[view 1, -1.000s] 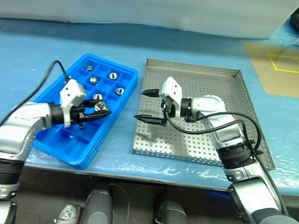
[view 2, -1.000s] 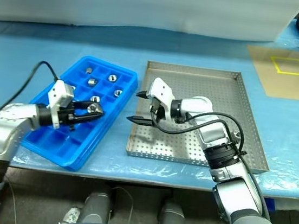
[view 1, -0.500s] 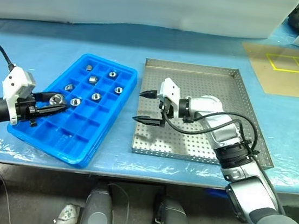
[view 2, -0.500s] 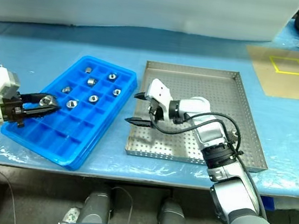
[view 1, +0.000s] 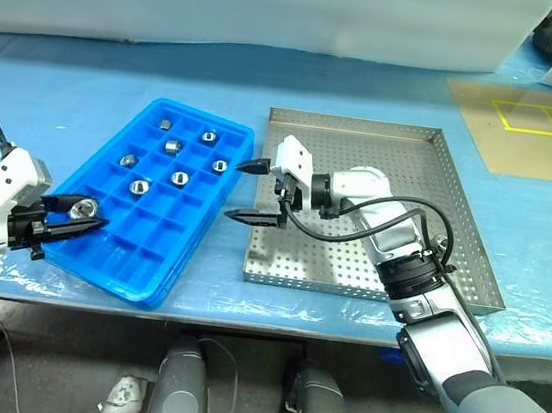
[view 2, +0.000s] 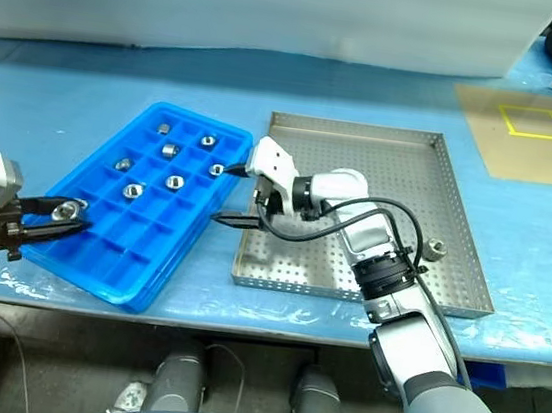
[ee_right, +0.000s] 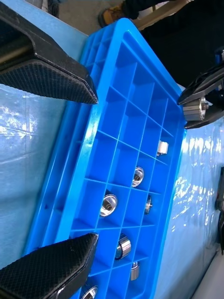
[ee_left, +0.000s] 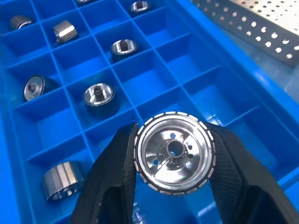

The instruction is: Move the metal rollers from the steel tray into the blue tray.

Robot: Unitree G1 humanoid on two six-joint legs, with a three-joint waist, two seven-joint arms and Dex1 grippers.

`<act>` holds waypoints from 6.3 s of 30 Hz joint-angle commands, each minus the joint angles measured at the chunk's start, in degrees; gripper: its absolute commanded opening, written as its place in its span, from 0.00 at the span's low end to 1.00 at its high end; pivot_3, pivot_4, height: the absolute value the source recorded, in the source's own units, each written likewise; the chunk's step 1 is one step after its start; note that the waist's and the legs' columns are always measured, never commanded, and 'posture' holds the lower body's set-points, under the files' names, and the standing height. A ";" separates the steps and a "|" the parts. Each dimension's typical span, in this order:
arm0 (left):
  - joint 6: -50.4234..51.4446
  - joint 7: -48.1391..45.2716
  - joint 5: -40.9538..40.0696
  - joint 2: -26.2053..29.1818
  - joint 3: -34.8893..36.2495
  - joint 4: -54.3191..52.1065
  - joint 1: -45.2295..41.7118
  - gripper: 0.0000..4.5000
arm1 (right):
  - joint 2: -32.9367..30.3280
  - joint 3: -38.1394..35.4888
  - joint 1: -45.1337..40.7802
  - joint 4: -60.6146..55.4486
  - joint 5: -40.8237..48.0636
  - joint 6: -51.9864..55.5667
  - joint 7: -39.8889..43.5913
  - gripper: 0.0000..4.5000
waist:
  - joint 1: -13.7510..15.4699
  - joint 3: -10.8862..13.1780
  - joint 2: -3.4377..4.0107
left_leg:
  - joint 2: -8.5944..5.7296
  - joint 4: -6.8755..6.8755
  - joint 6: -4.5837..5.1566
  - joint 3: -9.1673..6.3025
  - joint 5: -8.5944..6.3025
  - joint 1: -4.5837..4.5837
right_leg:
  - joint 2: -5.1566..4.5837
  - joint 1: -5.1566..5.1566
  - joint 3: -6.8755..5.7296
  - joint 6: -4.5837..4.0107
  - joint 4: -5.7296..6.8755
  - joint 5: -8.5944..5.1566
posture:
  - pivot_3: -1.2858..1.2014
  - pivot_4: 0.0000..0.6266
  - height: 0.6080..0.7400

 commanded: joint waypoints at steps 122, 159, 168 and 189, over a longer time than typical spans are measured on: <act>-8.78 -0.01 3.38 -23.08 -29.55 16.53 -37.82 0.69 | -6.50 -14.73 -2.81 32.42 -7.17 -10.14 -23.11 1.00 | -3.18 -0.05 -0.19 | -0.01 0.53 -0.34 -0.13 0.23 0.02 | 0.04 0.10 0.02 -0.12 0.49 0.03 | 0.47 0.24 1.00; -0.18 4.50 -2.80 -9.02 -12.86 -1.22 -22.94 0.69 | 5.38 -7.63 -6.74 13.19 -3.84 -5.55 -6.91 0.38 | -2.86 0.01 -0.11 | 0.23 0.23 -0.15 -0.10 0.11 -0.04 | 0.24 -0.07 -0.09 -0.26 0.34 -0.04 | 0.53 0.24 1.00; 4.77 9.47 -6.67 -8.15 -4.78 -12.01 -11.80 0.69 | 14.88 -1.59 -10.32 25.89 -8.43 -12.47 -5.64 0.38 | -0.48 0.03 -0.13 | 0.13 0.22 -0.14 -0.14 0.08 -0.06 | 0.03 0.00 -0.18 -0.25 0.33 -0.06 | 0.58 0.24 1.00; 5.86 13.84 -9.41 -9.05 -2.70 -15.80 -5.79 0.69 | 22.08 2.00 -8.29 30.28 -12.05 -14.67 -4.43 0.38 | 0.14 0.04 -0.14 | 0.13 0.04 -0.17 -0.20 0.10 -0.07 | 0.05 -0.05 -0.22 -0.23 0.28 -0.07 | 0.59 0.24 1.00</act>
